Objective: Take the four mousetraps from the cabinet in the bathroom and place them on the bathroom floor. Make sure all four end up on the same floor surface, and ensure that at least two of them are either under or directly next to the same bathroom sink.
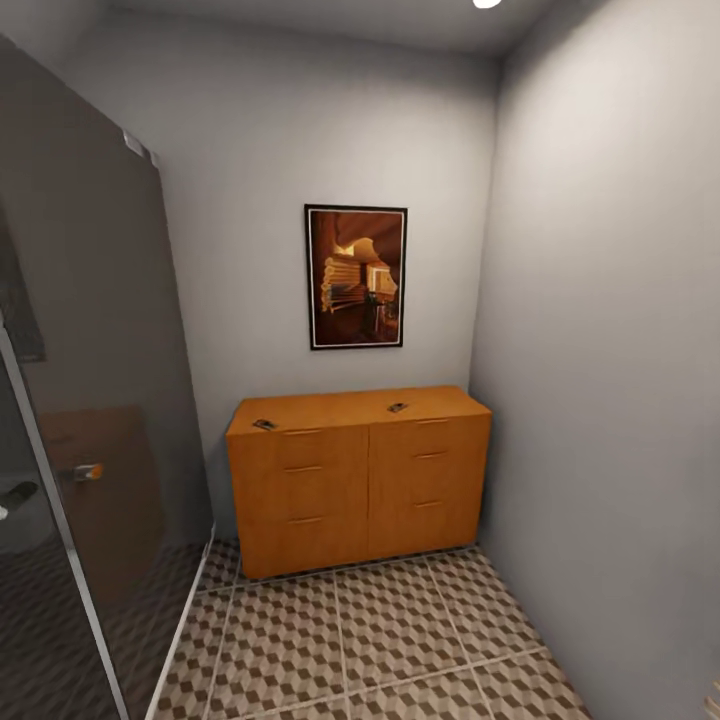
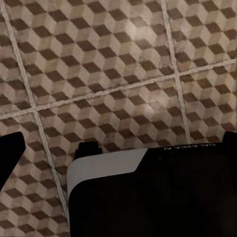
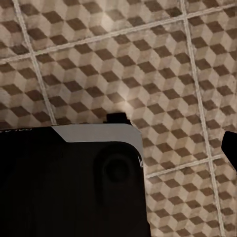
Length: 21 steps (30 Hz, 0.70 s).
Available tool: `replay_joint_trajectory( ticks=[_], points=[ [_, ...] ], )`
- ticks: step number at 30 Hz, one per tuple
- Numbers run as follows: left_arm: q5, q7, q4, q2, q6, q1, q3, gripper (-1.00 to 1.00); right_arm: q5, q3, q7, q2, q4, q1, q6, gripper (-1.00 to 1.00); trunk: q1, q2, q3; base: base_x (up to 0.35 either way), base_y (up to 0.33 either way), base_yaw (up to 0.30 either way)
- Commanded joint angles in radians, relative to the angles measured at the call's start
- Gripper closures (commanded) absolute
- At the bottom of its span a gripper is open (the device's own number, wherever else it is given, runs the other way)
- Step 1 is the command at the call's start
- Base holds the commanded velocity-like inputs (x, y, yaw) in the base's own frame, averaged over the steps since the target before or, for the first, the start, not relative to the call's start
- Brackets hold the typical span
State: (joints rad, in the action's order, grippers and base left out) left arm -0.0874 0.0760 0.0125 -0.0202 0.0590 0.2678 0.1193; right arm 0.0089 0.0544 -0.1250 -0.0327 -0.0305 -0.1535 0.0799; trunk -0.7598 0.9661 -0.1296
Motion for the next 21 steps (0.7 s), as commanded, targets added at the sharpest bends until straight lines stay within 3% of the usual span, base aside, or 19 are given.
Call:
replay_joint_trajectory(
  ticks=[1,9,14,21],
  points=[
    [-0.009,0.002,0.001,0.0,0.005,0.001,0.008,-1.0,0.001,0.005,-0.002,0.0,-0.003,-0.001,0.007,-1.0,-0.001,0.001,-0.001,0.322,0.0,0.26],
    [-0.009,0.002,0.001,0.0,0.005,0.001,0.008,-1.0,0.001,0.005,-0.002,0.0,-0.003,-0.001,0.007,-1.0,-0.001,0.001,-0.001,0.316,0.0,0.235],
    [-0.008,0.002,0.001,-0.001,0.005,0.001,0.008,-1.0,0.001,0.005,-0.002,0.0,-0.003,-0.001,0.006,-1.0,-0.001,0.001,-0.001,0.287,0.0,0.056],
    [-0.009,0.002,0.001,0.0,0.003,0.001,0.008,-1.0,0.0,0.005,-0.002,0.0,-0.003,-0.001,0.006,-1.0,-0.001,0.001,-0.001,0.095,0.0,0.007]
  ],
)
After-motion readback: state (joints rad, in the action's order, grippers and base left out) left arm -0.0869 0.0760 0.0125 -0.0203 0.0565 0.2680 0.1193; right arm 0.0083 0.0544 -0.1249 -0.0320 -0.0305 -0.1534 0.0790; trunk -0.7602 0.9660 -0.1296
